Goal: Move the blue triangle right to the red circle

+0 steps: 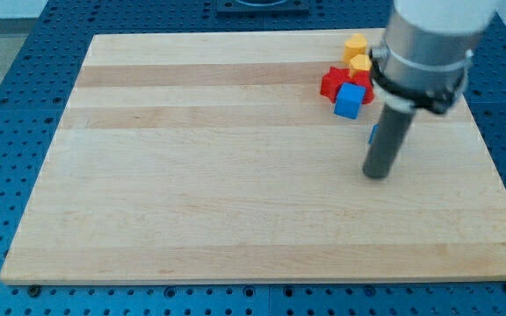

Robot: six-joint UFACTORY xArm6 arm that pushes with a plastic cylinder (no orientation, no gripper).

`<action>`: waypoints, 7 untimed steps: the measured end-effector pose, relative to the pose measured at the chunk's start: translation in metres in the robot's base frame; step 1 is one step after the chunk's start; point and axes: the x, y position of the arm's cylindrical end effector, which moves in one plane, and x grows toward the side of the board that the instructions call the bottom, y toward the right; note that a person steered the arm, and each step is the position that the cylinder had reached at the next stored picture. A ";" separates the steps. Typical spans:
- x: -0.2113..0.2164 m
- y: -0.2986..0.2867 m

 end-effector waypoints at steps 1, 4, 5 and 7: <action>-0.018 0.000; -0.038 0.007; -0.053 0.007; 0.010 0.008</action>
